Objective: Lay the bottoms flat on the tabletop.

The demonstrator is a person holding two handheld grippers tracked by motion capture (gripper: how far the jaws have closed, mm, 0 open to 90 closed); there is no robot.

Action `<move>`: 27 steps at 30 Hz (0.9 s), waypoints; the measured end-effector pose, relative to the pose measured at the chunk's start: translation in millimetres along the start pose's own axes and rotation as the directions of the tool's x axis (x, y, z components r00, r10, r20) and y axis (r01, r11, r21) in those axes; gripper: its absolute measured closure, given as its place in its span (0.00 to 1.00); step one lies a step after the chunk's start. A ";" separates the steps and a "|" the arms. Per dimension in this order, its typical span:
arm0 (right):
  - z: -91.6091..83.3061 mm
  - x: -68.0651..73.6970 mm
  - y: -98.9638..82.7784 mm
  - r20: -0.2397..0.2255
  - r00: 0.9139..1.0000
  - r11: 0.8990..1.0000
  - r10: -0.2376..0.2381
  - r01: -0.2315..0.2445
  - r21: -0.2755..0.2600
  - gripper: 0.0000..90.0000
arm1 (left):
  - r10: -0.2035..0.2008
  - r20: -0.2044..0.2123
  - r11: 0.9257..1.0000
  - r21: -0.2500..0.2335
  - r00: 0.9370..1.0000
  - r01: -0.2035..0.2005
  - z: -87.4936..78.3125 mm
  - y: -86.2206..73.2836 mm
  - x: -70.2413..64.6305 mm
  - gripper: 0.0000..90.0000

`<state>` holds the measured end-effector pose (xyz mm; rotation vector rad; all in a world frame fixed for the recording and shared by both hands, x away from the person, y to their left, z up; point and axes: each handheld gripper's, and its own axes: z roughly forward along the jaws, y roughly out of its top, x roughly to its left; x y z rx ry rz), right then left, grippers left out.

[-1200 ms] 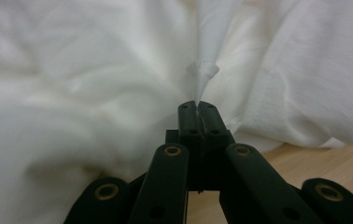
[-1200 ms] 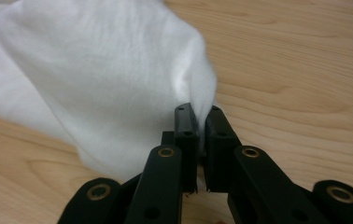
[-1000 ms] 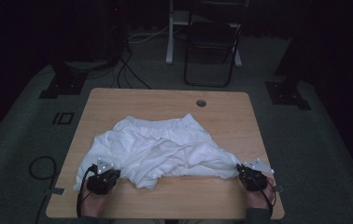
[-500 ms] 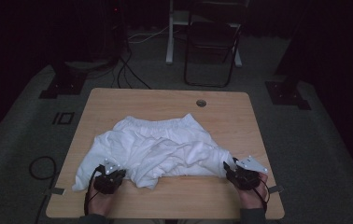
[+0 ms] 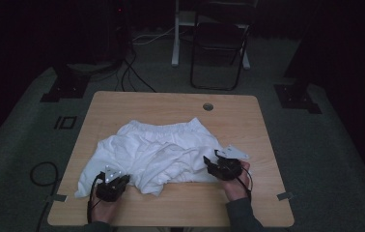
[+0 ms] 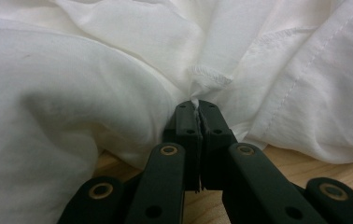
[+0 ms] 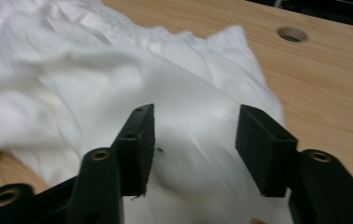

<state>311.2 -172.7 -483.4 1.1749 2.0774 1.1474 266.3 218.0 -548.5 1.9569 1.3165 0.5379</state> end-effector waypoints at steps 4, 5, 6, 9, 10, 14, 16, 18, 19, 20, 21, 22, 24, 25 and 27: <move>12.4 9.4 13.6 -0.030 0.999 1.000 -0.011 0.011 -0.003 0.44 | -0.009 0.005 1.000 -0.008 1.000 0.009 -0.1 -1.2 0.4 0.98; 16.4 12.7 18.1 -0.036 0.999 1.000 -0.022 0.022 -0.005 0.42 | -0.010 0.006 1.000 -0.009 1.000 0.011 -0.1 -1.4 0.4 0.98; 20.2 15.7 22.6 -0.039 0.999 0.999 -0.034 0.034 0.000 0.40 | -0.010 0.006 1.000 -0.010 1.000 0.010 0.0 -1.5 0.6 0.98; 30.3 23.6 34.5 -0.059 0.996 0.998 -0.062 0.062 0.001 0.34 | -0.013 0.005 1.000 -0.016 1.000 0.013 0.0 -2.0 0.4 0.98; 33.9 25.7 37.7 -0.069 0.995 0.997 -0.073 0.073 0.005 0.33 | -0.014 0.004 1.000 -0.016 1.000 0.014 0.1 -2.1 0.3 0.98; 50.9 31.4 42.7 -0.136 0.985 0.991 -0.103 0.114 0.073 0.43 | -0.018 0.004 1.000 -0.021 1.000 0.018 0.1 -2.7 0.1 0.98; 55.8 33.5 38.7 -0.184 0.976 0.982 -0.120 0.143 0.119 0.70 | -0.014 0.002 1.000 -0.020 1.000 0.014 0.0 -2.7 -0.2 0.98; 54.1 36.3 32.3 -0.194 0.972 0.976 -0.136 0.164 0.140 0.87 | -0.012 -0.001 1.000 -0.019 1.000 0.012 -0.1 -2.7 -0.5 0.98; 51.8 37.1 29.0 -0.196 0.971 0.976 -0.137 0.167 0.143 0.93 | -0.012 -0.001 1.000 -0.019 1.000 0.012 -0.2 -2.7 -0.5 0.98; 51.8 37.1 29.0 -0.196 0.971 0.976 -0.137 0.167 0.143 0.93 | -0.012 -0.001 1.000 -0.019 1.000 0.012 -0.2 -2.7 -0.5 0.98; 48.8 37.7 25.3 -0.195 0.972 0.976 -0.133 0.163 0.147 0.95 | -0.012 -0.002 1.000 -0.012 1.000 0.012 -1.1 -2.7 -0.7 0.98; 39.9 39.3 13.8 -0.205 0.972 0.979 -0.112 0.144 0.146 0.96 | -0.007 -0.008 1.000 -0.009 1.000 0.007 -1.5 -2.6 -1.6 0.98; 32.0 40.9 4.6 -0.220 0.970 0.981 -0.101 0.133 0.138 0.97 | -0.001 -0.015 1.000 0.005 1.000 0.001 -2.7 -1.7 -2.7 0.97; 27.3 41.7 -0.7 -0.228 0.969 0.983 -0.095 0.128 0.133 0.97 | 0.003 -0.020 1.000 0.013 1.000 -0.003 -3.4 -1.0 -3.3 0.96; 21.3 42.7 -6.9 -0.237 0.968 0.985 -0.087 0.120 0.127 0.97 | 0.001 -0.024 1.000 0.025 1.000 -0.001 -4.6 -0.3 -3.2 0.96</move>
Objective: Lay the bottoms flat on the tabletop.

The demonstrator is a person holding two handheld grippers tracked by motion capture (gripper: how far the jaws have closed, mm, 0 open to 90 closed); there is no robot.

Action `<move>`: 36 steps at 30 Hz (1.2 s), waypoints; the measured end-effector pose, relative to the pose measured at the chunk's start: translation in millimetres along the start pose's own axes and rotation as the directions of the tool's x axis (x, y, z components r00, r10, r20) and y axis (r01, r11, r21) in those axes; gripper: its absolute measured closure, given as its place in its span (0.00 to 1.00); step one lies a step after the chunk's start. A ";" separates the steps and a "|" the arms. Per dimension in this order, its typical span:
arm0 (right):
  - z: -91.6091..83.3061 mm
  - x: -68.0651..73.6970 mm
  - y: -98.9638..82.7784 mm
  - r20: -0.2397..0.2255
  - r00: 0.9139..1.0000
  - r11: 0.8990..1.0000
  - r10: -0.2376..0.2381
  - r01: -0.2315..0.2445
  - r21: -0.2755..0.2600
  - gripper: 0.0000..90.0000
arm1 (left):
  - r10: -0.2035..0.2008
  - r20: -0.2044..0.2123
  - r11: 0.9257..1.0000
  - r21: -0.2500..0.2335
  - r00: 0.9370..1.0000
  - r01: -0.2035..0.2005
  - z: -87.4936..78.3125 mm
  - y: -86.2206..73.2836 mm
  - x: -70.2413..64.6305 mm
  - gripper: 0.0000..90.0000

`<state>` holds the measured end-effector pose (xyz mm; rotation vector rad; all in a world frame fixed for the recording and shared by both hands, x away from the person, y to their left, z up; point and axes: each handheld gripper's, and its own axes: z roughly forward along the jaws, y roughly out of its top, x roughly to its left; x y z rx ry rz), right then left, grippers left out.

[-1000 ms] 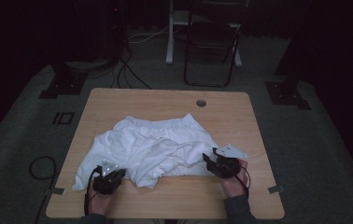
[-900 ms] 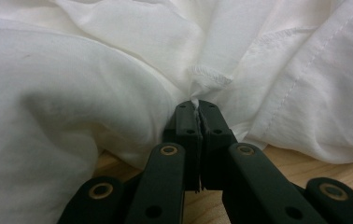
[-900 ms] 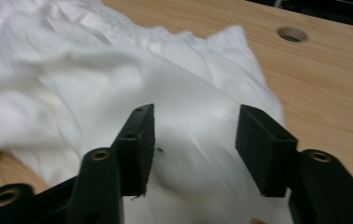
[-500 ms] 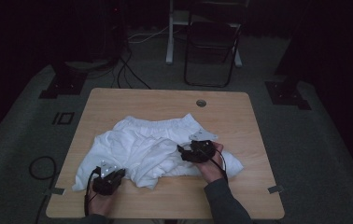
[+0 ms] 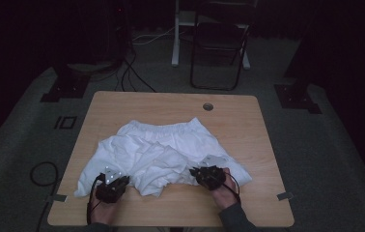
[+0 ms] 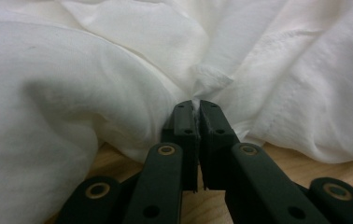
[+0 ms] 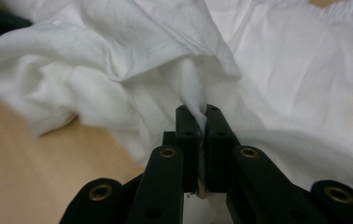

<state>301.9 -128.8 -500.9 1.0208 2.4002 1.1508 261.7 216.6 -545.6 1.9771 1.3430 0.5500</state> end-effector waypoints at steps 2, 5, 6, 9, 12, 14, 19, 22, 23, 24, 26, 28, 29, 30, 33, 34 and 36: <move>-10.9 6.1 -16.8 -0.016 1.000 1.000 -0.006 0.006 -0.004 0.97 | -0.002 -0.005 1.000 0.014 1.000 0.002 -1.8 1.2 0.1 0.93; -19.4 11.7 -33.4 -0.028 1.000 1.000 -0.006 0.007 0.004 0.97 | 0.006 -0.021 1.000 0.016 1.000 -0.006 -9.2 5.2 -2.1 0.88; -21.2 13.9 -38.2 -0.026 1.000 1.000 -0.016 0.016 0.012 0.97 | 0.008 -0.020 1.000 0.008 1.000 -0.008 -12.9 7.7 -3.5 0.85; -22.2 20.0 -49.1 -0.019 0.999 0.999 -0.028 0.029 0.025 0.97 | 0.024 0.003 0.999 -0.043 1.000 -0.024 -25.9 18.8 -9.0 0.76; -17.7 24.2 -55.8 -0.016 0.999 0.999 -0.029 0.030 0.040 0.97 | 0.055 0.018 0.995 -0.087 0.998 -0.053 -35.0 36.0 -16.9 0.68; -14.5 26.7 -58.4 -0.011 0.999 0.998 -0.035 0.036 0.044 0.97 | 0.082 0.023 0.991 -0.109 0.996 -0.079 -37.9 49.5 -22.9 0.65; -12.8 30.1 -60.6 -0.001 0.999 0.998 -0.043 0.043 0.044 0.97 | 0.116 0.036 0.978 -0.180 0.993 -0.107 -44.1 82.0 -35.4 0.59; -11.9 30.0 -62.4 -0.004 0.999 0.998 -0.042 0.042 0.045 0.97 | 0.140 0.050 0.971 -0.201 0.989 -0.128 -45.5 98.2 -46.8 0.54; -11.5 30.1 -62.8 -0.004 0.999 0.998 -0.042 0.042 0.045 0.96 | 0.150 0.056 0.970 -0.203 0.987 -0.135 -44.4 102.8 -51.6 0.52; -11.4 30.4 -63.2 -0.003 0.999 0.998 -0.042 0.042 0.043 0.97 | 0.159 0.070 0.968 -0.205 0.985 -0.141 -42.0 107.1 -56.7 0.50; -11.3 30.8 -63.4 -0.001 0.999 0.998 -0.043 0.043 0.042 0.97 | 0.181 0.086 0.967 -0.198 0.980 -0.162 -34.2 114.1 -66.9 0.47; -11.8 31.0 -63.2 0.003 0.999 0.998 -0.044 0.044 0.039 0.97 | 0.195 0.099 0.969 -0.176 0.976 -0.176 -22.4 118.6 -74.9 0.45; -12.0 31.1 -63.2 0.003 0.999 0.998 -0.045 0.045 0.038 0.96 | 0.196 0.101 0.971 -0.162 0.975 -0.178 -15.7 119.7 -77.9 0.44; -12.2 31.3 -63.4 0.003 0.999 0.998 -0.047 0.047 0.037 0.96 | 0.190 0.105 0.974 -0.142 0.976 -0.174 -8.5 119.9 -80.2 0.44; -13.0 31.6 -64.3 0.002 0.999 0.998 -0.054 0.054 0.039 0.96 | 0.173 0.105 0.984 -0.069 0.979 -0.167 12.0 115.3 -83.0 0.44; -13.4 31.5 -64.5 0.001 0.998 0.998 -0.055 0.055 0.039 0.96 | 0.170 0.115 0.985 -0.045 0.979 -0.166 17.8 112.2 -82.5 0.45; -14.4 31.3 -64.7 0.000 0.999 0.998 -0.055 0.055 0.040 0.96 | 0.173 0.122 0.985 0.000 0.977 -0.174 27.2 104.6 -81.2 0.50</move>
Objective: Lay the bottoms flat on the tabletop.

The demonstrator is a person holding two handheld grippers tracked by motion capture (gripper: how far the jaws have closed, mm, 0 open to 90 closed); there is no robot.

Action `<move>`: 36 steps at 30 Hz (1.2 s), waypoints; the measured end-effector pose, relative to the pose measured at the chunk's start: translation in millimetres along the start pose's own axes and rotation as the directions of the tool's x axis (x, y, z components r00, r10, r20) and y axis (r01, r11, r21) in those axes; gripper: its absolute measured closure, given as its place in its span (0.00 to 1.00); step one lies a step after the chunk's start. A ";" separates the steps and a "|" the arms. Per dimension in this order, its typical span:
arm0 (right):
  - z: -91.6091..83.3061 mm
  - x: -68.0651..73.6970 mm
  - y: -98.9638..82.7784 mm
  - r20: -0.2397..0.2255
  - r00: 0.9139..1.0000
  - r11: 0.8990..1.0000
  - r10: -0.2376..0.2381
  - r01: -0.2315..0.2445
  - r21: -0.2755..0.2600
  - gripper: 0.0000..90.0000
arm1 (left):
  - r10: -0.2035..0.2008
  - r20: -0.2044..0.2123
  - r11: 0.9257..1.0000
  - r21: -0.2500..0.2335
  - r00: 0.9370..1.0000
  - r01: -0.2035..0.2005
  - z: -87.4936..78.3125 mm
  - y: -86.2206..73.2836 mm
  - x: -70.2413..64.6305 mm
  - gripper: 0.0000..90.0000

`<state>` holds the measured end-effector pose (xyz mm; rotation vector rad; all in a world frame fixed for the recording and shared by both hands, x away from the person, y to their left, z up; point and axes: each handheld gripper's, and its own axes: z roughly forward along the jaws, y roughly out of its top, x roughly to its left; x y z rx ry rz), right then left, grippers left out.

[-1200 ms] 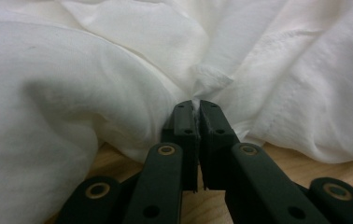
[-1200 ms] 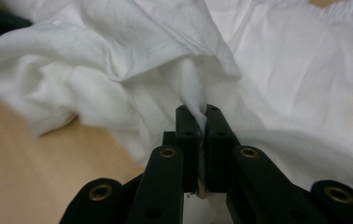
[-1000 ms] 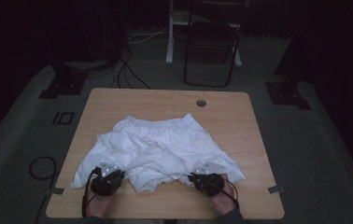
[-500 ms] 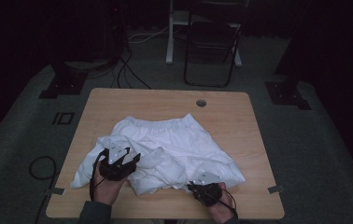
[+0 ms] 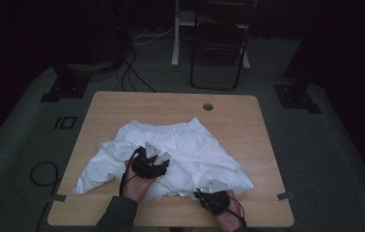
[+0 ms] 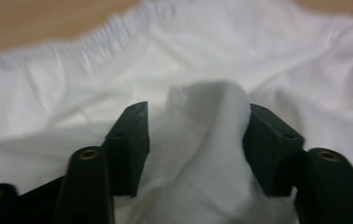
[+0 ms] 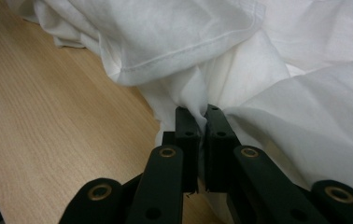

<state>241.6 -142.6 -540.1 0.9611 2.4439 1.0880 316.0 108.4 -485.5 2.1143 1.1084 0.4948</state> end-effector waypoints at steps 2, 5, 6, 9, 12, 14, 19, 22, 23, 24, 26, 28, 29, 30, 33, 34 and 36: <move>-1.8 0.1 -0.4 0.002 1.000 1.000 -0.001 0.001 -0.001 0.96 | 0.006 0.010 0.999 0.036 1.000 -0.006 3.0 -8.6 2.5 0.67; -5.3 0.3 -1.3 0.004 1.000 1.000 -0.007 0.007 0.000 0.96 | 0.007 0.015 0.999 0.039 1.000 -0.008 -1.8 -17.5 4.6 0.91; -11.9 0.4 -3.9 0.007 1.000 1.000 -0.014 0.014 -0.004 0.96 | -0.005 0.028 1.000 0.021 1.000 0.004 -14.6 -28.6 6.1 0.96; -20.6 1.6 -7.6 0.004 1.000 1.000 -0.014 0.014 -0.002 0.96 | -0.013 0.038 1.000 0.003 0.999 0.013 -32.9 -42.3 4.5 0.97; -26.8 2.5 -10.7 -0.001 1.000 1.000 -0.019 0.019 -0.002 0.96 | -0.017 0.049 1.000 0.000 0.999 0.017 -44.2 -53.9 0.1 0.97; -31.6 4.7 -14.3 -0.009 1.000 1.000 -0.028 0.028 0.007 0.96 | -0.026 0.056 1.000 0.010 0.998 0.026 -50.2 -63.6 -4.0 0.97; -33.6 9.7 -19.3 -0.036 0.998 0.999 -0.042 0.043 0.029 0.95 | -0.031 0.061 0.997 0.069 0.998 0.027 -54.1 -91.8 -10.5 0.95; -30.1 8.1 -19.9 -0.048 0.998 0.999 -0.033 0.035 0.037 0.94 | -0.051 0.070 0.995 0.086 0.996 0.045 -50.2 -98.8 -8.9 0.95; -30.1 8.1 -19.9 -0.048 0.998 0.999 -0.033 0.035 0.037 0.94 | -0.051 0.070 0.995 0.086 0.996 0.045 -50.2 -98.8 -8.9 0.95; -28.2 7.0 -19.9 -0.051 0.998 0.999 -0.028 0.029 0.037 0.94 | -0.043 0.059 0.995 0.090 0.997 0.037 -42.4 -99.5 -8.7 0.95; -18.5 2.8 -19.3 -0.049 0.999 0.998 0.003 0.000 0.057 0.94 | -0.053 0.065 0.995 0.085 0.996 0.048 -33.9 -98.6 -5.0 0.95; -13.4 -0.4 -17.2 -0.041 0.999 0.999 0.016 -0.013 0.052 0.94 | -0.066 0.076 0.996 0.072 0.995 0.061 -28.0 -95.0 0.2 0.95; -13.4 -0.4 -17.2 -0.041 0.999 0.999 0.016 -0.013 0.052 0.94 | -0.066 0.076 0.996 0.072 0.995 0.061 -28.0 -95.0 0.2 0.95; -11.4 -3.0 -14.9 -0.036 0.999 0.998 0.025 -0.023 0.054 0.94 | -0.054 0.068 0.997 0.061 0.996 0.050 -22.8 -91.4 3.6 0.95; -2.7 -11.9 -7.2 -0.012 0.999 0.998 0.041 -0.040 0.051 0.94 | -0.023 0.054 0.999 0.045 0.998 0.020 -15.1 -85.7 8.9 0.95; -0.6 -14.2 -5.2 -0.004 0.999 0.998 0.044 -0.044 0.050 0.94 | -0.018 0.051 0.999 0.039 0.999 0.016 -11.9 -83.3 11.6 0.95; 1.7 -16.8 -3.1 0.005 0.999 0.998 0.044 -0.044 0.049 0.94 | -0.014 0.047 0.999 0.038 0.999 0.013 -7.8 -79.4 15.0 0.95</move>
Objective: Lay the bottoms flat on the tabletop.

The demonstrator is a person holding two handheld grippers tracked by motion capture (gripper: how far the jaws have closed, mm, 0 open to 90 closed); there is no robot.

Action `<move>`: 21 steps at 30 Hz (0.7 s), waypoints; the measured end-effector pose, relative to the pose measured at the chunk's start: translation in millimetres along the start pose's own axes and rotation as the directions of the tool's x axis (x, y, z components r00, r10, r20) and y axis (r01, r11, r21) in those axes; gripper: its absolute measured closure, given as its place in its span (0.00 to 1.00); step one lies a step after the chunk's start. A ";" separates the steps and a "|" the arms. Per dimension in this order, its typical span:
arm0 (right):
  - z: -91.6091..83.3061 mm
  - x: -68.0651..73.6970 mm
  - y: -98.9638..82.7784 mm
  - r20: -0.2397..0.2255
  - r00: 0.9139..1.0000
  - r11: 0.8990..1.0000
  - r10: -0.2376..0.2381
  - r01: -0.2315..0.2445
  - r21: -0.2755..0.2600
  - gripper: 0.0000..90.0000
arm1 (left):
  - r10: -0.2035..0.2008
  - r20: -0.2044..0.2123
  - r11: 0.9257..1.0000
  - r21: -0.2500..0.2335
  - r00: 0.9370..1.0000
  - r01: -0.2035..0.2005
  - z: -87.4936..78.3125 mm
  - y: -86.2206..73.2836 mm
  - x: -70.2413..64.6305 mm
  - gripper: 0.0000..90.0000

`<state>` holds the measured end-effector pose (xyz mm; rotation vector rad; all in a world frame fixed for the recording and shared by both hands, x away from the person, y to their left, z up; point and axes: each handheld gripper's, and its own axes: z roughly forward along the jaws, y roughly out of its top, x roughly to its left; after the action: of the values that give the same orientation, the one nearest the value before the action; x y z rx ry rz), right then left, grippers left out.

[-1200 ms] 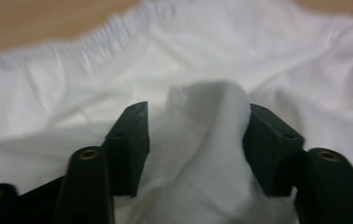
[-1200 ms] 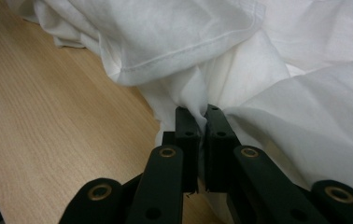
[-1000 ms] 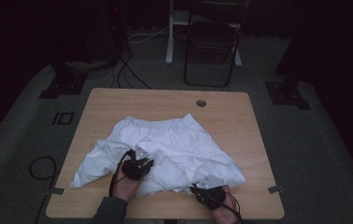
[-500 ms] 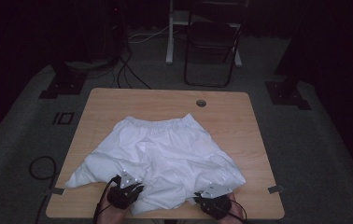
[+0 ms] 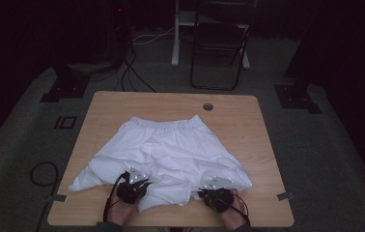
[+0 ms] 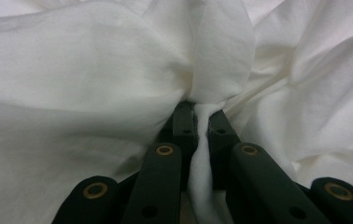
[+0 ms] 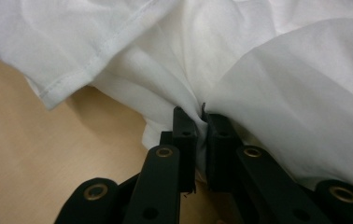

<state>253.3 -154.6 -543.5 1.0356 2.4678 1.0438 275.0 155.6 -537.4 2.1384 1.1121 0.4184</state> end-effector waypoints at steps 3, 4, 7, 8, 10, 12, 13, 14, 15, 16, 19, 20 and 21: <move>9.3 -10.5 10.2 0.026 1.000 1.000 0.015 -0.015 -0.001 0.94 | 0.009 -0.023 1.000 -0.009 1.000 -0.010 12.0 12.2 8.6 0.95; 12.4 -14.3 13.7 0.035 0.999 1.000 0.020 -0.020 -0.001 0.94 | 0.014 -0.028 1.000 -0.009 1.000 -0.014 14.8 15.3 10.9 0.95; 21.2 -24.9 24.2 0.062 0.998 1.000 0.030 -0.030 0.004 0.94 | 0.013 -0.047 1.000 -0.016 0.999 -0.014 27.0 27.9 20.1 0.95; 24.3 -28.3 28.1 0.074 0.997 0.999 0.032 -0.032 0.009 0.94 | 0.013 -0.052 1.000 -0.018 0.999 -0.014 30.9 32.0 23.1 0.95; 30.2 -34.9 35.3 0.096 0.995 0.999 0.035 -0.036 0.015 0.94 | 0.004 -0.062 1.000 -0.023 0.998 -0.005 38.6 39.7 28.6 0.95; 36.3 -42.3 42.8 0.117 0.992 0.999 0.037 -0.040 0.022 0.94 | -0.004 -0.070 1.000 -0.026 0.998 0.002 45.4 47.0 33.2 0.95; 38.2 -44.7 45.1 0.125 0.991 0.999 0.041 -0.044 0.023 0.94 | -0.005 -0.075 1.000 -0.025 0.997 0.004 49.1 51.3 35.8 0.95; 41.3 -48.8 49.0 0.134 0.990 0.999 0.043 -0.047 0.026 0.94 | -0.006 -0.077 1.000 -0.023 0.997 0.004 51.0 53.7 37.4 0.95; 43.2 -51.3 51.2 0.140 0.989 0.999 0.042 -0.046 0.027 0.94 | -0.014 -0.078 1.000 -0.023 0.997 0.013 54.1 57.1 40.0 0.95; 46.3 -55.2 54.9 0.147 0.988 0.998 0.047 -0.052 0.030 0.94 | -0.015 -0.080 1.000 -0.022 0.997 0.013 55.7 58.9 41.7 0.95; 54.0 -64.1 63.5 0.161 0.985 0.997 0.063 -0.069 0.029 0.94 | -0.036 -0.083 0.999 -0.025 0.996 0.034 61.9 66.0 48.4 0.95; 55.8 -66.0 65.5 0.166 0.984 0.997 0.061 -0.067 0.030 0.94 | -0.046 -0.085 0.999 -0.022 0.995 0.044 64.0 68.9 50.9 0.95; 58.6 -68.6 68.6 0.170 0.983 0.997 0.066 -0.073 0.031 0.94 | -0.051 -0.088 0.999 -0.021 0.995 0.049 65.1 70.7 52.4 0.95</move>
<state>365.5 -139.4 -538.1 1.1782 2.3384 0.8928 383.6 142.1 -536.2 2.0881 1.2038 0.5024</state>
